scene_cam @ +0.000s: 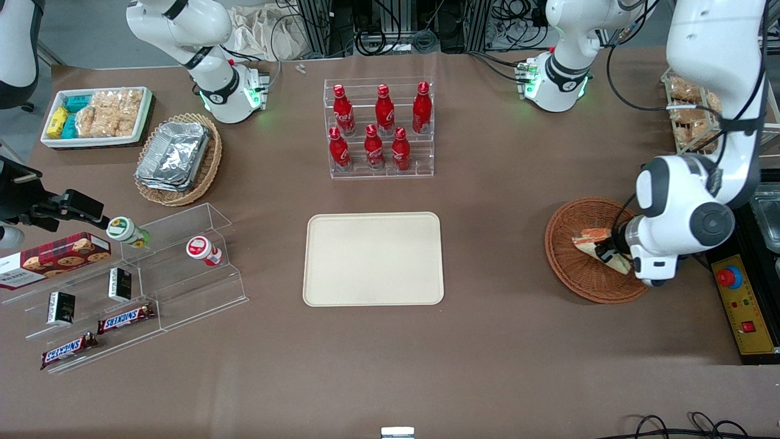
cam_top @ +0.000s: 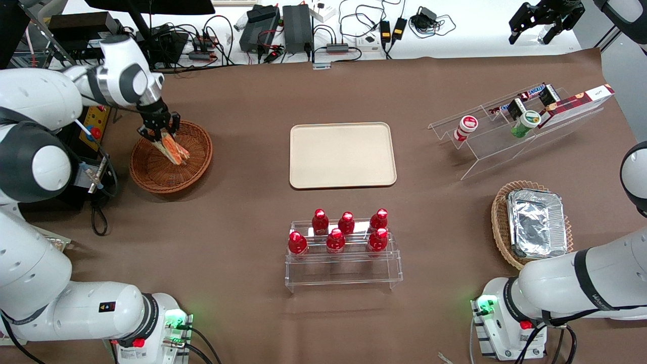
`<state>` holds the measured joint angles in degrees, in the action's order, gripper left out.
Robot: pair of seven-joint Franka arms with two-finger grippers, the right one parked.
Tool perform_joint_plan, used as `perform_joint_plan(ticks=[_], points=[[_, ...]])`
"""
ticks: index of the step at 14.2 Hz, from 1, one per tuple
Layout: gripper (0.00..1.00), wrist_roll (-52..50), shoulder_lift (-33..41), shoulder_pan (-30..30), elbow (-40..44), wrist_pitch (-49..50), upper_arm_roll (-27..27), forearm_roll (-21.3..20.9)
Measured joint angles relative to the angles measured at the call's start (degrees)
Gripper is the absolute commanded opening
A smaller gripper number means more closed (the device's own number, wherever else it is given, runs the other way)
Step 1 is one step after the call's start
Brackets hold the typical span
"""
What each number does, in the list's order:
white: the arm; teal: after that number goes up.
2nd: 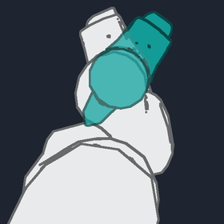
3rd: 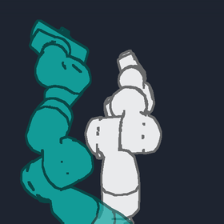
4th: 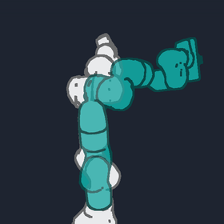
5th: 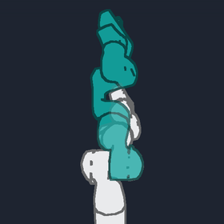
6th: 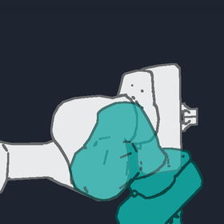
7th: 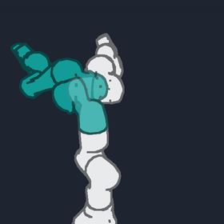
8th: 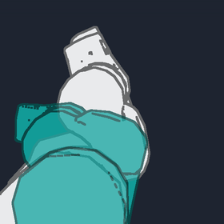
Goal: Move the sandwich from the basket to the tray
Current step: 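Lift the sandwich and carry it with the left gripper toward the cream tray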
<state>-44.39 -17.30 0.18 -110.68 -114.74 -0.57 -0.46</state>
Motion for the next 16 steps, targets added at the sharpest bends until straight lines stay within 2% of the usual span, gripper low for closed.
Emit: perform_joint_plan(ticks=[4,6,13,16], points=[[0.0,3.7,8.3,0.4,10.7,21.8,-4.7,0.2],[0.0,6.8,9.7,0.6,15.7,27.6,-8.6,0.5],[0.0,9.1,6.6,1.6,17.2,25.2,-29.5,0.2],[0.0,7.4,2.4,7.1,17.2,18.7,-33.8,-2.0]])
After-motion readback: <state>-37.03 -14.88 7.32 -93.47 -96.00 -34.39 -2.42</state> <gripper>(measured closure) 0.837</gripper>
